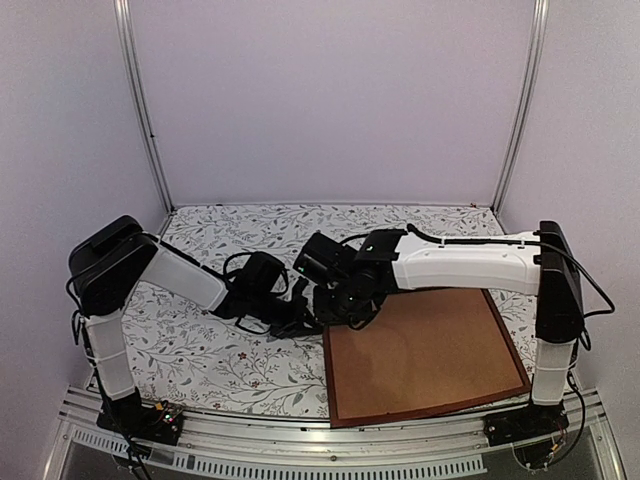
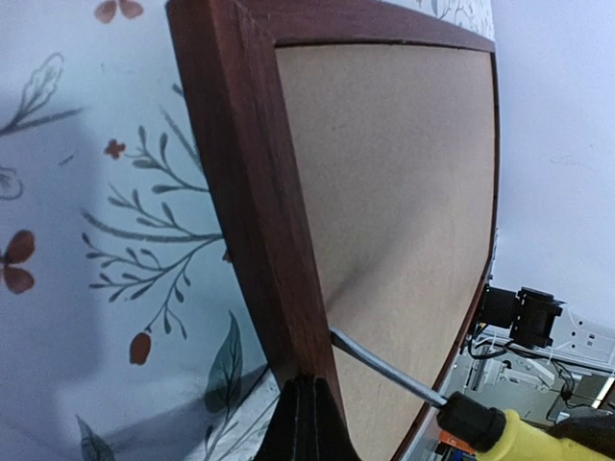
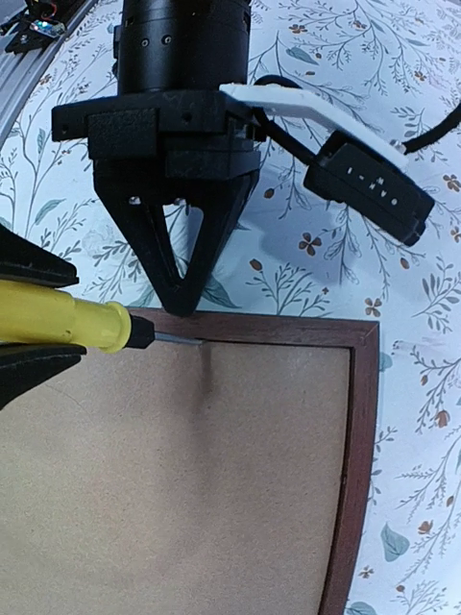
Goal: Take the photo out of the frame
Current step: Release the fastener from the backboard.
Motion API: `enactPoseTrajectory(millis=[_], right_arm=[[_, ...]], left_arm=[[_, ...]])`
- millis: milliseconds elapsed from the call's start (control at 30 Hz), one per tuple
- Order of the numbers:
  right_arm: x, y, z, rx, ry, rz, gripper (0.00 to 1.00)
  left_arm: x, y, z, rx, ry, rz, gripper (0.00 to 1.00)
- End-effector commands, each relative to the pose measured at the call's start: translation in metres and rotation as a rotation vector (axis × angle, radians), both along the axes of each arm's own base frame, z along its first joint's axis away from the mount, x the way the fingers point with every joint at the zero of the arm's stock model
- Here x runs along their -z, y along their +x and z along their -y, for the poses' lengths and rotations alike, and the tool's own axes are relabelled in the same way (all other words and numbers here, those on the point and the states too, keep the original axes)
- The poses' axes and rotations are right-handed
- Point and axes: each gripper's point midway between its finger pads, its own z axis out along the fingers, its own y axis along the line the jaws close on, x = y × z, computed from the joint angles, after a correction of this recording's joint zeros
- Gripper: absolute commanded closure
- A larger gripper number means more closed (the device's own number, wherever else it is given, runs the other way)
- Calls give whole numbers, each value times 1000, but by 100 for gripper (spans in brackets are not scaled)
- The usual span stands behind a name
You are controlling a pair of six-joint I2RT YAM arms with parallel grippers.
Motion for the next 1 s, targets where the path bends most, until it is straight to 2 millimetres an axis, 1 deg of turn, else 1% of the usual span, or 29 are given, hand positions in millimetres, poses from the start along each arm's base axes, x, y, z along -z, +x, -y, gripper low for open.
enactPoseTrajectory(millis=[0, 133, 267, 333, 500, 567, 633, 800, 933, 967], right_arm=[[2, -37, -10, -3, 92, -147, 100], [-8, -28, 0, 23, 95, -146, 100], [-16, -21, 6, 18, 101, -158, 100], [-24, -15, 9, 12, 111, -158, 100], [-41, -11, 13, -10, 143, -149, 100], [-43, -11, 15, -15, 152, -142, 100], [-46, -10, 15, -21, 173, -132, 100], [-54, -7, 20, -33, 201, -94, 100], [-55, -2, 29, -40, 201, -59, 100], [-58, 0, 31, -41, 218, -49, 100]], left_arm=[[-31, 6, 7, 22, -78, 67, 100], [-33, 8, 8, 20, -89, 70, 100], [-37, 9, 6, 18, -92, 74, 100], [-40, 10, 4, 20, -88, 86, 100], [-49, 11, 2, 31, -73, 103, 99], [-54, 12, -2, 28, -49, 120, 97], [-60, 12, -9, 23, -22, 143, 95], [-86, 16, -30, -20, -4, 226, 88], [-110, 21, -38, -23, 11, 329, 81], [-117, 23, -40, -28, 13, 360, 79]])
